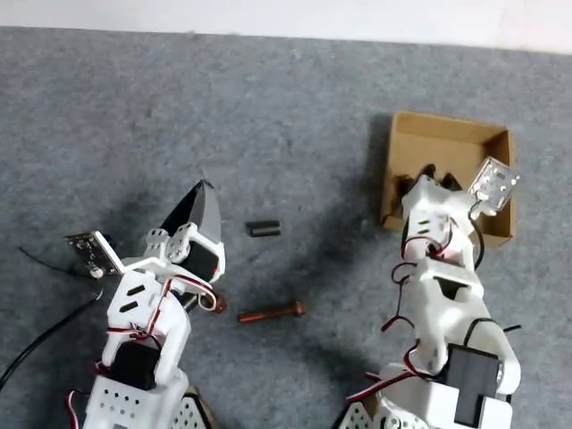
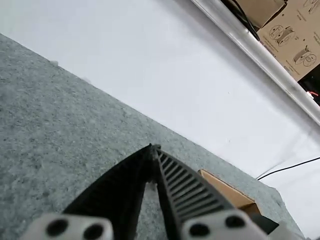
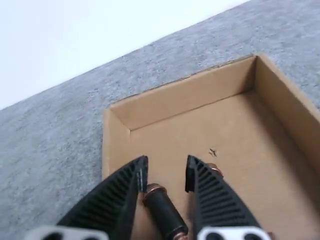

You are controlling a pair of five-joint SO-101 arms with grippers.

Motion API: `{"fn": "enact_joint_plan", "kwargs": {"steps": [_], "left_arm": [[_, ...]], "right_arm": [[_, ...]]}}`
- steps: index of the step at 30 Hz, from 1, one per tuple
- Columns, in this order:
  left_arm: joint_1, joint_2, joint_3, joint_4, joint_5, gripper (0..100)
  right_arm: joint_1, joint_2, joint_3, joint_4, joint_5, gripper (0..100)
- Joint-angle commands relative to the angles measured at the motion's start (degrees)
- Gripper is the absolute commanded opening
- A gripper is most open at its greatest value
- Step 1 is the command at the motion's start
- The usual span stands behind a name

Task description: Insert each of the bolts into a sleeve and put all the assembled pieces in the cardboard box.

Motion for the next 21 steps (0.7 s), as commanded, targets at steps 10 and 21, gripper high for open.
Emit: {"fn": "enact_joint_plan", "kwargs": {"steps": [10, 21], "left_arm": [[-0.66, -0.75, 1.10, 0.00, -0.26, 1], [-10.77, -0.75, 0.92, -0.26, -0.26, 1]], "right_arm": [[-9.71, -4.00, 0.13, -1.54, 14.68, 10.7], [-17.19, -28.44, 18.59, -1.45, 15.03, 11.1]]}}
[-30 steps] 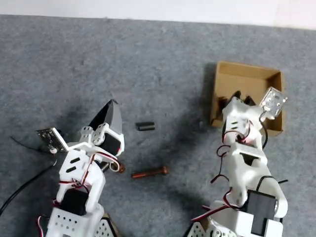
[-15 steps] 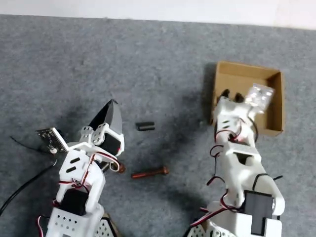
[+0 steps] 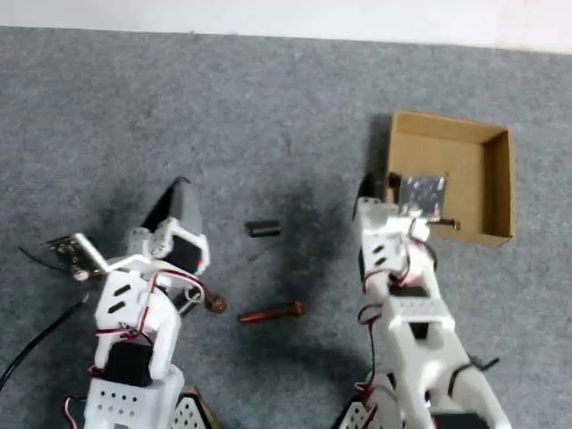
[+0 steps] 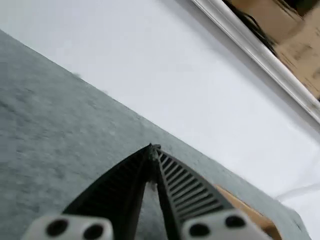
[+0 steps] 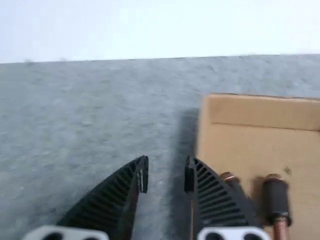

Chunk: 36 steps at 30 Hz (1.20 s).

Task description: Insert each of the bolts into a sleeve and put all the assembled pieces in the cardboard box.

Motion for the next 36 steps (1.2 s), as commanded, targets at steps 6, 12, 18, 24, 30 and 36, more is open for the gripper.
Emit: {"fn": "enact_joint_plan", "kwargs": {"steps": [6, 12, 18, 24, 30, 36], "left_arm": [[-7.34, -0.75, 1.10, -0.26, -1.14, 1], [-10.15, -0.75, 1.10, -0.09, -8.53, 1], [-12.09, -0.75, 1.10, 3.16, -22.77, 1], [-13.05, -0.75, 1.10, 6.68, -34.99, 1], [-14.02, -0.75, 1.10, 7.03, -39.47, 1], [-14.20, -0.75, 1.10, 7.03, -39.47, 1]], "right_arm": [[-7.69, -9.80, 2.77, 12.26, 8.88, 11.1], [-12.79, -9.80, -0.22, 20.18, 15.47, 11.1], [-18.24, -9.71, -5.49, 30.46, 18.02, 11.2], [-27.65, -9.63, -15.87, 42.68, 22.77, 11.2], [-28.88, -2.59, -23.60, 45.32, 25.23, 11.2], [-29.23, 17.01, -35.21, 47.16, 27.43, 11.2]]}}
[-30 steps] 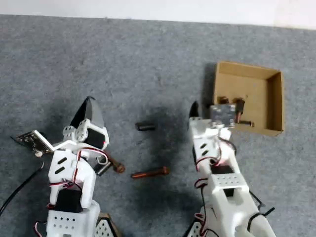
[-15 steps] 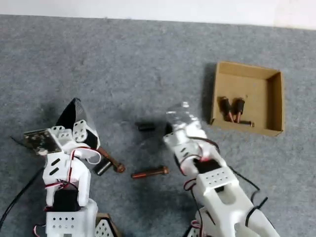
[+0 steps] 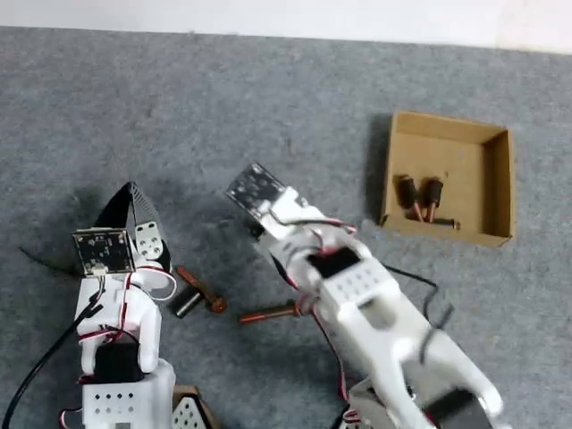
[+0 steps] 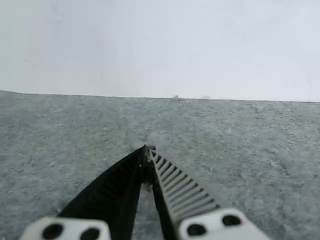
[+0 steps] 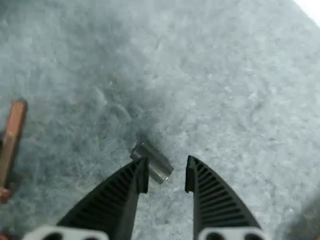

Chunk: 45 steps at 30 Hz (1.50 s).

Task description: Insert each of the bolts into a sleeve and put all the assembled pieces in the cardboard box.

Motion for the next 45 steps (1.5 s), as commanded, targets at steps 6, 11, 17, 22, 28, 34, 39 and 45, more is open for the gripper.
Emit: {"fn": "enact_joint_plan", "kwargs": {"steps": [6, 11, 17, 22, 28, 34, 39, 45], "left_arm": [[-0.40, -0.75, 1.10, 0.09, -0.35, 1], [-0.40, -0.75, 1.10, 0.09, -0.35, 1], [-0.40, -0.75, 1.10, 0.09, -0.35, 1], [-0.40, -0.75, 1.10, 0.00, -0.35, 1], [-0.31, -0.75, 1.10, 0.09, -0.35, 1], [-0.22, -0.75, 1.10, 0.09, -0.35, 1], [-0.13, -0.75, 1.10, 0.09, -0.35, 1], [-0.13, -0.75, 1.10, 0.18, -0.35, 1]], "right_arm": [[-0.57, 20.44, -15.43, 0.31, 0.62, 11.2], [-0.48, 24.92, -17.19, 0.40, 3.43, 11.2], [-0.40, 28.53, -17.19, 0.48, 5.89, 11.2], [-0.31, 28.88, -17.19, 0.57, 5.89, 11.2], [-0.57, 26.77, -17.19, 4.88, 5.89, 11.2], [-0.57, 22.90, -16.04, 6.90, 5.89, 11.2], [-0.57, 20.62, -13.93, 6.90, 5.98, 11.2], [-1.01, 23.25, -13.76, 6.90, 10.20, 11.2]]}}
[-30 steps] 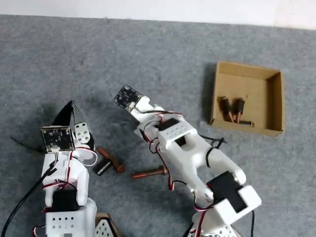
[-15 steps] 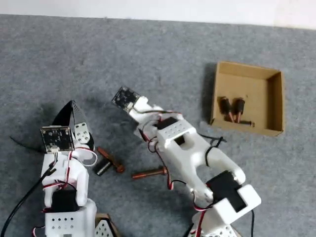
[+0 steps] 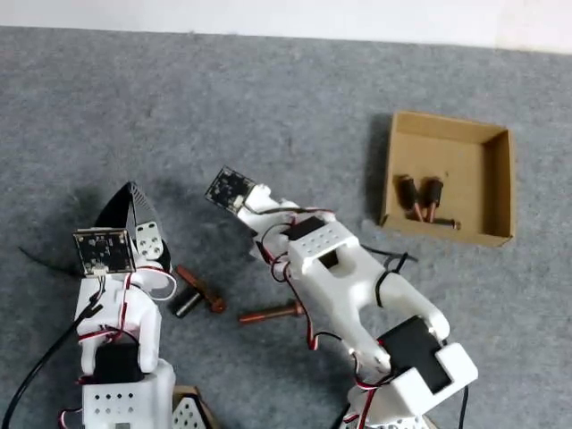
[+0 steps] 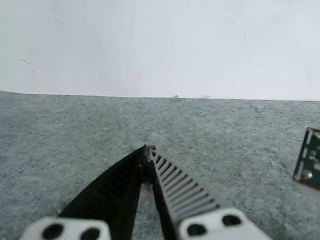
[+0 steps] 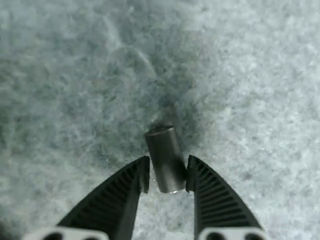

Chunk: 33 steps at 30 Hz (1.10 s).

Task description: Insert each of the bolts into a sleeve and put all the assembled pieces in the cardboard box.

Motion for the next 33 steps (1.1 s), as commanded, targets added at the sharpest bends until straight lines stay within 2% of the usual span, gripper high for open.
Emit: {"fn": "enact_joint_plan", "kwargs": {"steps": [1, 17, 22, 27, 33], "left_arm": [[-0.13, -0.75, 1.10, 0.18, -0.18, 1], [-0.13, -0.75, 1.10, 0.18, -0.18, 1], [-0.13, -0.75, 1.10, 0.18, -0.18, 1], [-0.04, -0.75, 1.10, 0.18, -0.18, 1], [-0.04, -0.75, 1.10, 0.18, -0.18, 1]], "right_arm": [[-0.66, 0.75, -0.48, 0.31, 1.76, 11.2], [-0.57, 6.64, -0.75, 0.13, 1.67, 11.2], [-0.66, 6.64, -0.48, -3.03, 1.49, 11.0], [-0.66, 6.46, -0.75, -3.47, -3.78, 10.9], [-0.75, 6.46, -0.75, -6.02, -4.13, 10.9]]}}
